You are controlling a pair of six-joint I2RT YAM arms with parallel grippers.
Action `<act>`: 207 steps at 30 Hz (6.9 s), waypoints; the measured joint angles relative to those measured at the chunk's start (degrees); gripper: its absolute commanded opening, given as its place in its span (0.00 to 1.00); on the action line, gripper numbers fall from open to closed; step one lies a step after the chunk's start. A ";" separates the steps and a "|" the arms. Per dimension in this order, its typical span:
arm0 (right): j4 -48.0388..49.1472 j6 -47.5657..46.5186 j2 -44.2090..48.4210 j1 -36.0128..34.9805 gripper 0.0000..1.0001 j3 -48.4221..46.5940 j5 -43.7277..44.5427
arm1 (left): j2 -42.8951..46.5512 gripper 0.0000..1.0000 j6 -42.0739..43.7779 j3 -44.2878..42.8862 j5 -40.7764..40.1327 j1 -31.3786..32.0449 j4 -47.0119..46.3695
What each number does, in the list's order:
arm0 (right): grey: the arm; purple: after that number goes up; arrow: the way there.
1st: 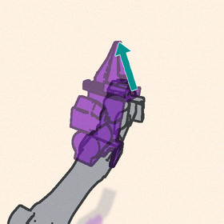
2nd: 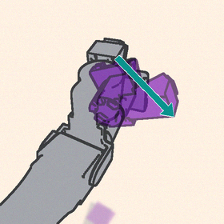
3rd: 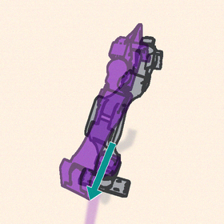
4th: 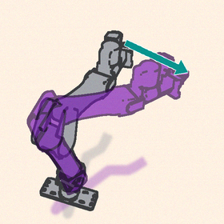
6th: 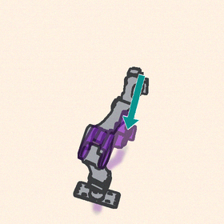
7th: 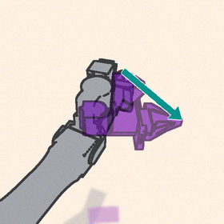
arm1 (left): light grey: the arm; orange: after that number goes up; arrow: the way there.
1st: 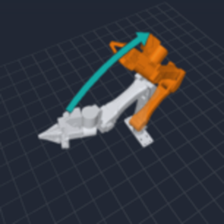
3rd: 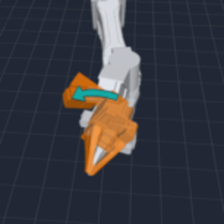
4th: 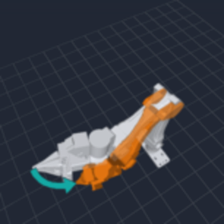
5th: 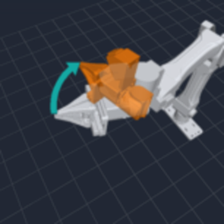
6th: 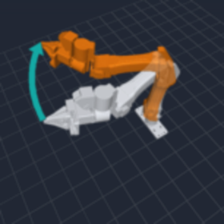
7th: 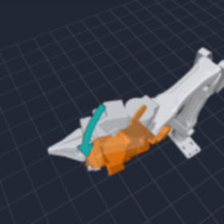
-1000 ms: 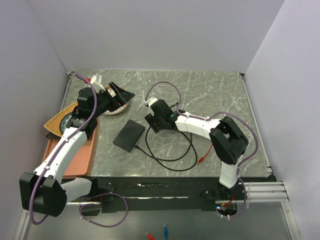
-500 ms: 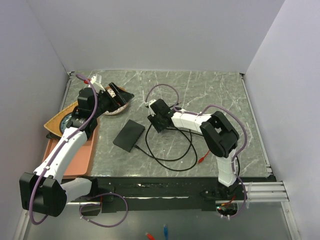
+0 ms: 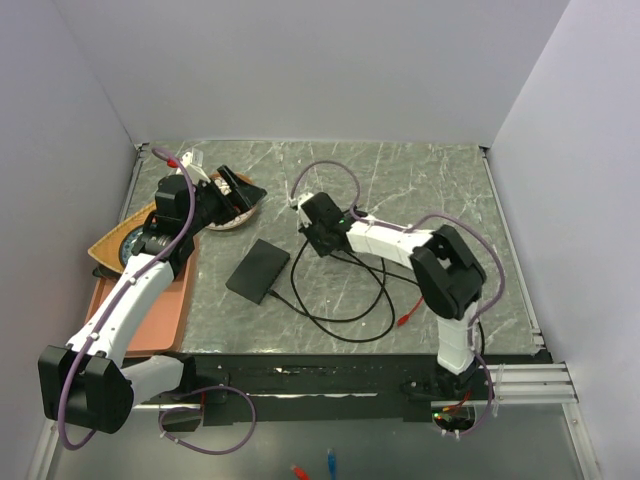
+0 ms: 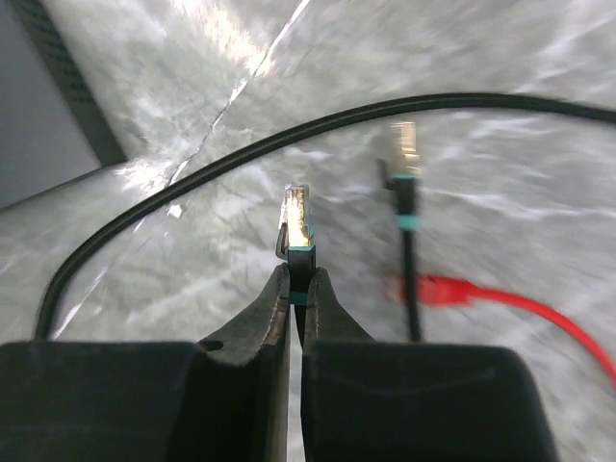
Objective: Insert the plug into the switch port
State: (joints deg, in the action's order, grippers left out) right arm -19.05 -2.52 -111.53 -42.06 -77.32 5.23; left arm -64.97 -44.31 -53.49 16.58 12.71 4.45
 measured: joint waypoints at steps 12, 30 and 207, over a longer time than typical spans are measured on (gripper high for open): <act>3.78 -4.17 41.70 1.66 0.00 1.97 9.14 | 0.00 0.96 0.11 0.00 -0.15 -0.26 0.13; 5.62 -9.33 52.74 2.21 0.00 -1.66 7.50 | -0.02 0.96 0.07 0.00 0.35 -0.52 -0.42; 13.84 -3.10 20.59 -12.02 0.46 13.14 0.59 | -6.14 0.01 -11.28 18.45 10.95 9.18 -19.32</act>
State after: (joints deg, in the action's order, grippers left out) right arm -5.21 -5.63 -90.94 -54.08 -64.18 5.82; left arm -71.11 -55.59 -35.05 27.53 21.89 -14.87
